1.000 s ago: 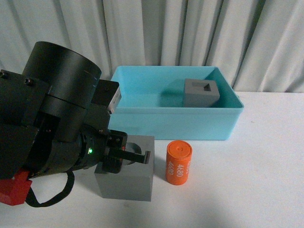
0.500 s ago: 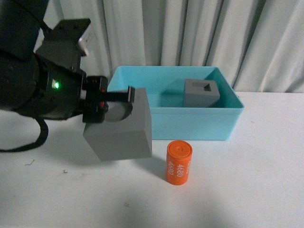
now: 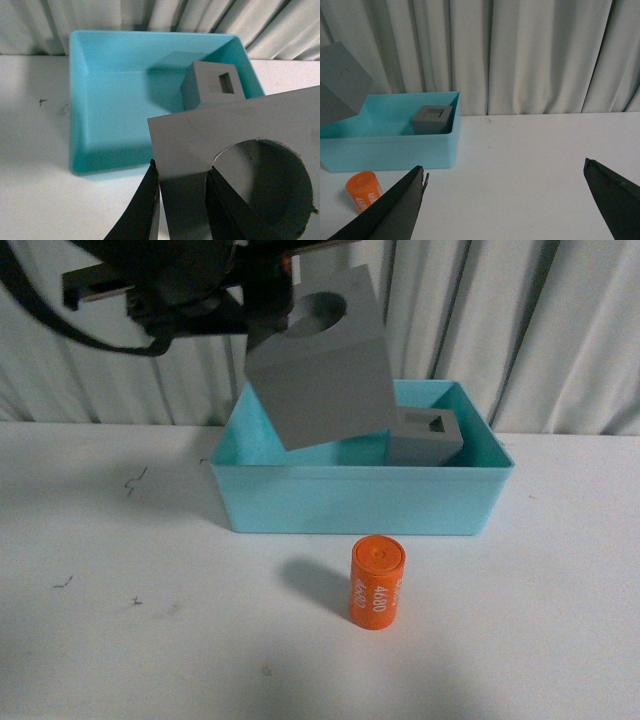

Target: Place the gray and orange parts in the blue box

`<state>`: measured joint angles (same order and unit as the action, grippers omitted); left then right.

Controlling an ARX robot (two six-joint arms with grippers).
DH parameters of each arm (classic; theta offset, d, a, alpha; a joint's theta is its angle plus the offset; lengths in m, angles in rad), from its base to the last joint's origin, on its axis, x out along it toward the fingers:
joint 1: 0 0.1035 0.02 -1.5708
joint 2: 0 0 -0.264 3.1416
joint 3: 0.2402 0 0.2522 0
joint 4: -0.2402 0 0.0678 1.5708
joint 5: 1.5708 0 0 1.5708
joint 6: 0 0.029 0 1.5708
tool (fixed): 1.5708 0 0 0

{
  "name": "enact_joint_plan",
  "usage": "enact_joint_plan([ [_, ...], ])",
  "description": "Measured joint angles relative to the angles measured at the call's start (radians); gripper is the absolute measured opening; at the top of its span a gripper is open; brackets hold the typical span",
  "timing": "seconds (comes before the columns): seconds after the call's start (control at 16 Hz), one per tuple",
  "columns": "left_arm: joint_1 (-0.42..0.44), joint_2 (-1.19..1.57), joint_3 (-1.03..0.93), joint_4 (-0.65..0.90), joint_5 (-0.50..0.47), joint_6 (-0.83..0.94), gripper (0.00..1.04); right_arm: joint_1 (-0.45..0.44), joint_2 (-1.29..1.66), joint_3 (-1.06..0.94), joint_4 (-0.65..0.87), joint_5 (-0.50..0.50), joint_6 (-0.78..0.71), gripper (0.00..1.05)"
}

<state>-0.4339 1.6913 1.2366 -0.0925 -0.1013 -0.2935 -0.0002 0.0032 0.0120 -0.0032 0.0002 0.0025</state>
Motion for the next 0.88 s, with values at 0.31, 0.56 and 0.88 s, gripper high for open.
enact_joint_plan([
  [0.31,-0.038,0.217,0.285,-0.075,-0.018,-0.013,0.21,0.000,0.000,0.000,0.000,0.000,0.000,0.98],
  [0.56,-0.027,0.385,0.538,-0.125,-0.049,0.005,0.21,0.000,0.000,0.000,0.000,0.000,0.000,0.98],
  [0.88,0.022,0.538,0.647,-0.129,-0.080,0.091,0.21,0.000,0.000,0.000,0.000,0.000,0.000,0.98],
])
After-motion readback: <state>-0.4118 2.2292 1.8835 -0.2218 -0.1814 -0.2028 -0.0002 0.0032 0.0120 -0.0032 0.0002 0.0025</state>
